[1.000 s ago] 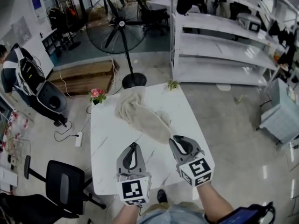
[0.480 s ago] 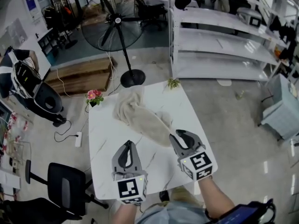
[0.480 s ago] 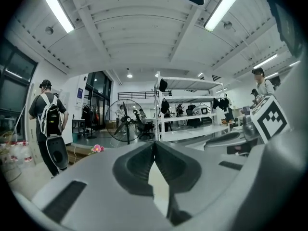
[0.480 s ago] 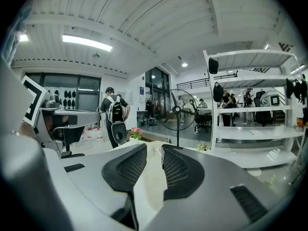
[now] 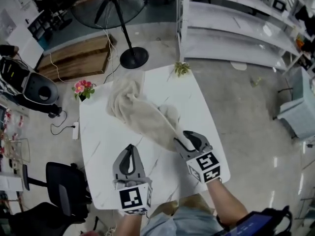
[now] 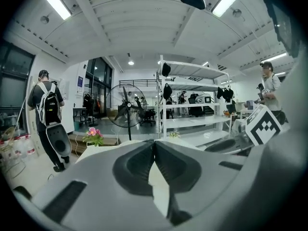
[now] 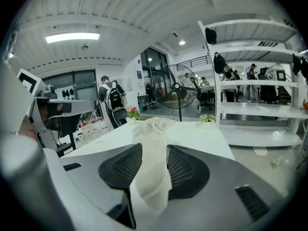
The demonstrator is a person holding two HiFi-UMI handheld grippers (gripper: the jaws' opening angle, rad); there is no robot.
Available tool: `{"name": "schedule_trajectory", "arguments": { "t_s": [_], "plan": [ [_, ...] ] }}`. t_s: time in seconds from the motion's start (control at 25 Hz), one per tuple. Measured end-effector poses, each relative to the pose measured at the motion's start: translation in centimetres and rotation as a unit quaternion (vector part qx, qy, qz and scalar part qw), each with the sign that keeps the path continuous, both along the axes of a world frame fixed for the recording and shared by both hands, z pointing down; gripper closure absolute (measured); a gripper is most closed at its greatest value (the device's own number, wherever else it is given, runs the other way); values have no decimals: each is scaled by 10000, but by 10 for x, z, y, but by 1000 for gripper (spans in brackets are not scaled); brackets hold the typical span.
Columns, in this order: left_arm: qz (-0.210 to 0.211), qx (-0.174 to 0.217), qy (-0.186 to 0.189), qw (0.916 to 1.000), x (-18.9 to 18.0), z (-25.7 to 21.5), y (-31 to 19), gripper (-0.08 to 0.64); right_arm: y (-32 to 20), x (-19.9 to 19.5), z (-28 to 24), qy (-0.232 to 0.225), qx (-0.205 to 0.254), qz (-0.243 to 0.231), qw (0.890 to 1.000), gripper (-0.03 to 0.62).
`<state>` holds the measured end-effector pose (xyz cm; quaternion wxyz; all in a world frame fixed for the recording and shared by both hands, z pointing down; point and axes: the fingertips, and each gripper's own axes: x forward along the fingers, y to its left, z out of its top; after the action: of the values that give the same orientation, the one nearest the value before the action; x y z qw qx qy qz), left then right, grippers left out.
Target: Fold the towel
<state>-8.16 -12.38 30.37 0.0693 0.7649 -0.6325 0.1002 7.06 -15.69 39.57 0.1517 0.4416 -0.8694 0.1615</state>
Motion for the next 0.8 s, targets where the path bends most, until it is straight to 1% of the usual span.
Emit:
{"name": "schedule_trajectory", "arguments": {
  "t_s": [0.16, 0.28, 0.48, 0.6, 0.68, 0.72, 0.8],
  "plan": [
    [-75, -262, -5, 9996, 0, 31, -9, 552, -6, -4, 41, -58, -495, -102, 9987, 414],
    [-163, -538, 9, 9984, -3, 46, -11, 552, -7, -9, 68, -82, -852, -178, 9962, 405],
    [-346, -782, -20, 9963, -15, 60, -12, 552, -10, -17, 88, -108, -1170, -275, 9927, 406],
    [-436, -819, -27, 9957, -21, 63, -12, 552, -9, -23, 93, 30, -1200, -378, 9920, 465],
    [-472, -808, -24, 9956, -23, 63, -11, 552, -8, -25, 92, 152, -1138, -421, 9925, 557],
    [-479, -756, -18, 9960, -24, 63, -11, 552, -8, -25, 90, 187, -1098, -425, 9929, 577],
    [-484, -679, 12, 9965, -26, 61, -9, 552, -8, -24, 84, 221, -994, -371, 9941, 577]
  ]
}}
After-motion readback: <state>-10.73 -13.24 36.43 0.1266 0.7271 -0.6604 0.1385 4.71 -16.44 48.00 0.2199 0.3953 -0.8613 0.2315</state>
